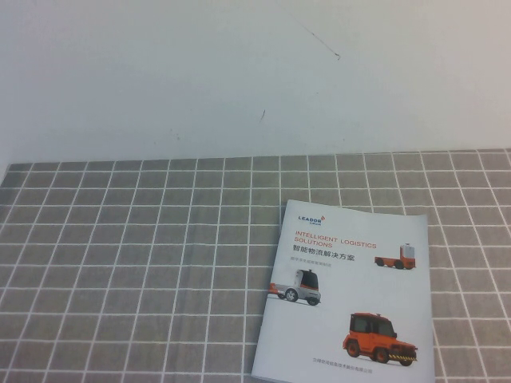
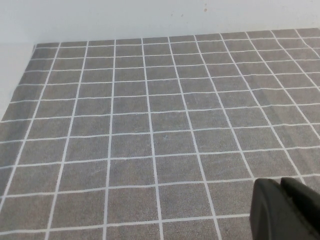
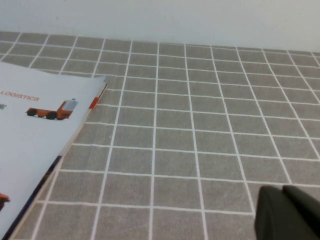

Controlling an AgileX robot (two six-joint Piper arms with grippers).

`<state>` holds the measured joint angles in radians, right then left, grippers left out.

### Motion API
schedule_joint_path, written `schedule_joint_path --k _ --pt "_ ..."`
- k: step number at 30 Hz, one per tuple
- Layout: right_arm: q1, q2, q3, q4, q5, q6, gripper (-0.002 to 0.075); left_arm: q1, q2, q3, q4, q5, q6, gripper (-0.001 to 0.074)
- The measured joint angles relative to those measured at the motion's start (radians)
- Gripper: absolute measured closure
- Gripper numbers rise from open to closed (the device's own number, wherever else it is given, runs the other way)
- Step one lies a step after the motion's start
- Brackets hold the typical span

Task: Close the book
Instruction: 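Close the open booklet and leave it lying on the table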

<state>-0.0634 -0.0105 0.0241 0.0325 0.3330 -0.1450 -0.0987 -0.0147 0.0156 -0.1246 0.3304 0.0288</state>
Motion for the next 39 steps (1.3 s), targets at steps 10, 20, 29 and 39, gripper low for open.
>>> schedule_joint_path --k 10,20,29,39 --pt "0.020 0.000 0.000 -0.002 0.004 0.018 0.0729 0.000 0.000 0.000 0.000 0.000 0.002 0.0737" --pt "0.059 0.000 0.000 -0.002 0.004 0.019 0.0729 0.000 0.000 0.000 0.000 0.000 0.002 0.0737" --pt "0.059 0.000 0.000 -0.002 0.005 0.019 0.0729 0.000 0.000 0.000 0.000 0.000 0.002 0.0737" --pt "0.059 0.000 -0.001 -0.002 0.005 0.019 0.0729 0.000 0.000 0.000 0.000 0.000 0.002 0.0737"
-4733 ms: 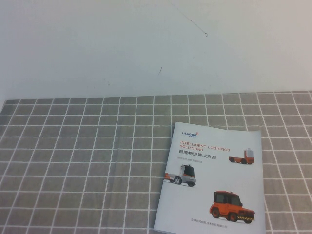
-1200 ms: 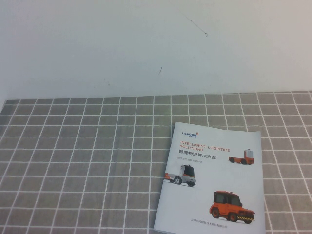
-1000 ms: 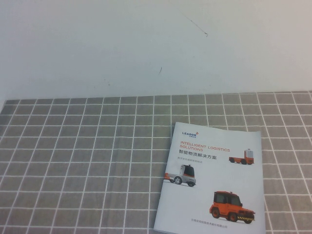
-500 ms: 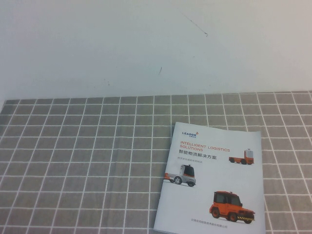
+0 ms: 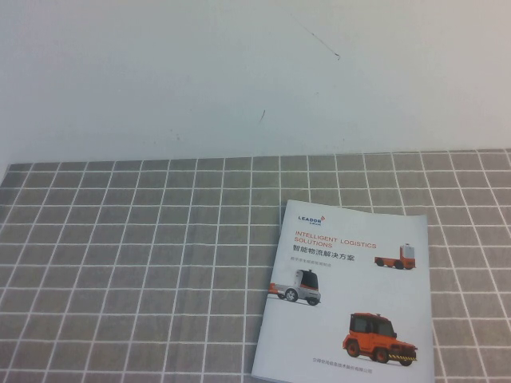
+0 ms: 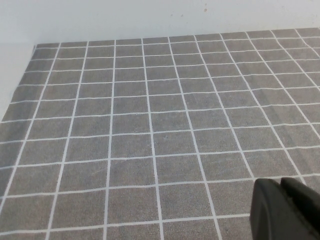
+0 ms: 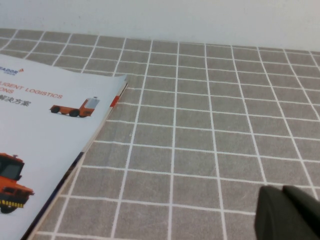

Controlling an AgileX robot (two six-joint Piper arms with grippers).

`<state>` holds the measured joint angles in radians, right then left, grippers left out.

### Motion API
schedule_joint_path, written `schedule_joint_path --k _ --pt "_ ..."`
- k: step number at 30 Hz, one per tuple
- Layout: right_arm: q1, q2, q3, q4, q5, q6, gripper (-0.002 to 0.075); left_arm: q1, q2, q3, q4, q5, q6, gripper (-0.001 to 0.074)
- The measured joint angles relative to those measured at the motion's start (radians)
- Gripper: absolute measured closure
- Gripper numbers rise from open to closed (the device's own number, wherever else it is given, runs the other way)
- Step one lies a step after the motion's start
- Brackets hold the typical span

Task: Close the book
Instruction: 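Close the open booklet and leave it lying on the table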

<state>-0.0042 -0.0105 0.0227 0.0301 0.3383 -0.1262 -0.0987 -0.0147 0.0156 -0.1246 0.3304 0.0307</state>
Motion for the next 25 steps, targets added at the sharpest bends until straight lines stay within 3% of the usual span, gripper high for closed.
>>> schedule_joint_path --k 25 --pt "0.000 0.000 0.000 0.000 0.002 0.000 0.0729 0.000 0.000 0.000 0.000 0.000 0.024 0.0738"
